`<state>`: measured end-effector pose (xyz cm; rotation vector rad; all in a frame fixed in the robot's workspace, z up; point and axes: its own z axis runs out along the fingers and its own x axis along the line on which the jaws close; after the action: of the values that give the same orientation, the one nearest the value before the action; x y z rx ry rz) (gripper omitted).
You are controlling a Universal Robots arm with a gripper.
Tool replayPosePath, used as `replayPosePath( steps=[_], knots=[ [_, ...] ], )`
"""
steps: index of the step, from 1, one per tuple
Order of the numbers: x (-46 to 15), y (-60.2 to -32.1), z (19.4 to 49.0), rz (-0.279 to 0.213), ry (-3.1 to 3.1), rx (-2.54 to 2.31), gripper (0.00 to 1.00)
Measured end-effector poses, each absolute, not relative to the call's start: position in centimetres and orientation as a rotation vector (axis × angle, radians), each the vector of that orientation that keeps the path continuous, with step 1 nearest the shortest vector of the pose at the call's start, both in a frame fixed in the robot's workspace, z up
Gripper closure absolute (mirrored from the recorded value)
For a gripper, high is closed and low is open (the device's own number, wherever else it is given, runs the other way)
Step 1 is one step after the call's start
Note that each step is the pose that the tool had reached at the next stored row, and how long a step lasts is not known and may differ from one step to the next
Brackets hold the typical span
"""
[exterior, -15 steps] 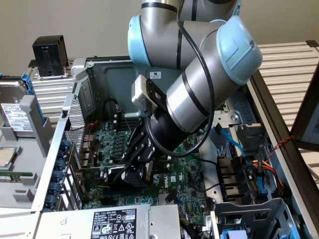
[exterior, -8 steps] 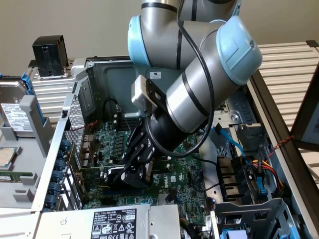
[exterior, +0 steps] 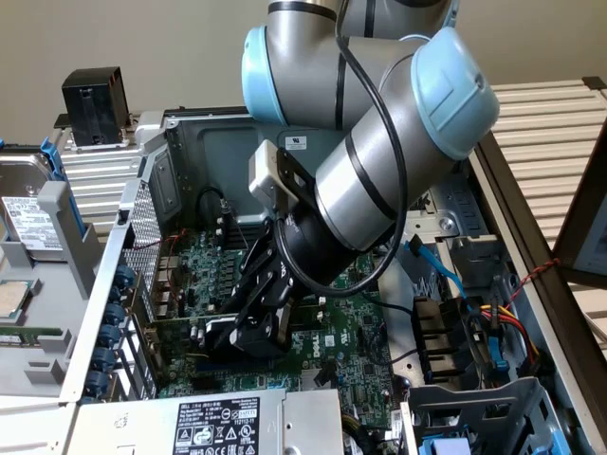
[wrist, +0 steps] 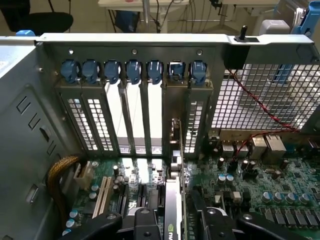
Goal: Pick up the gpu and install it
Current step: 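Insert the gpu into the slot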
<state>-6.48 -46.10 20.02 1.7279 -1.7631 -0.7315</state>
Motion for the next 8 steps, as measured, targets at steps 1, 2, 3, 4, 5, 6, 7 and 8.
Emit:
replayPosePath(
  steps=[1,2,3,4,5,6,7,8],
  knots=[
    [-6.5,-46.1,20.3,-0.731,-1.763,1.728,0.63],
    [-6.5,-46.1,20.7,-0.732,-1.763,1.728,0.63],
    [-6.5,-46.1,21.1,-0.731,-1.763,1.728,0.63],
    [-6.5,-46.1,21.5,-0.731,-1.763,1.728,0.63],
    [-6.5,-46.1,21.9,-0.731,-1.764,1.729,0.63],
    [-6.5,-46.1,22.2,-0.73,-1.764,1.729,0.63],
    [-6.5,-46.1,22.5,-0.728,-1.766,1.731,0.63],
    [-6.5,-46.1,22.7,-0.726,-1.768,1.733,0.63]
  ],
)
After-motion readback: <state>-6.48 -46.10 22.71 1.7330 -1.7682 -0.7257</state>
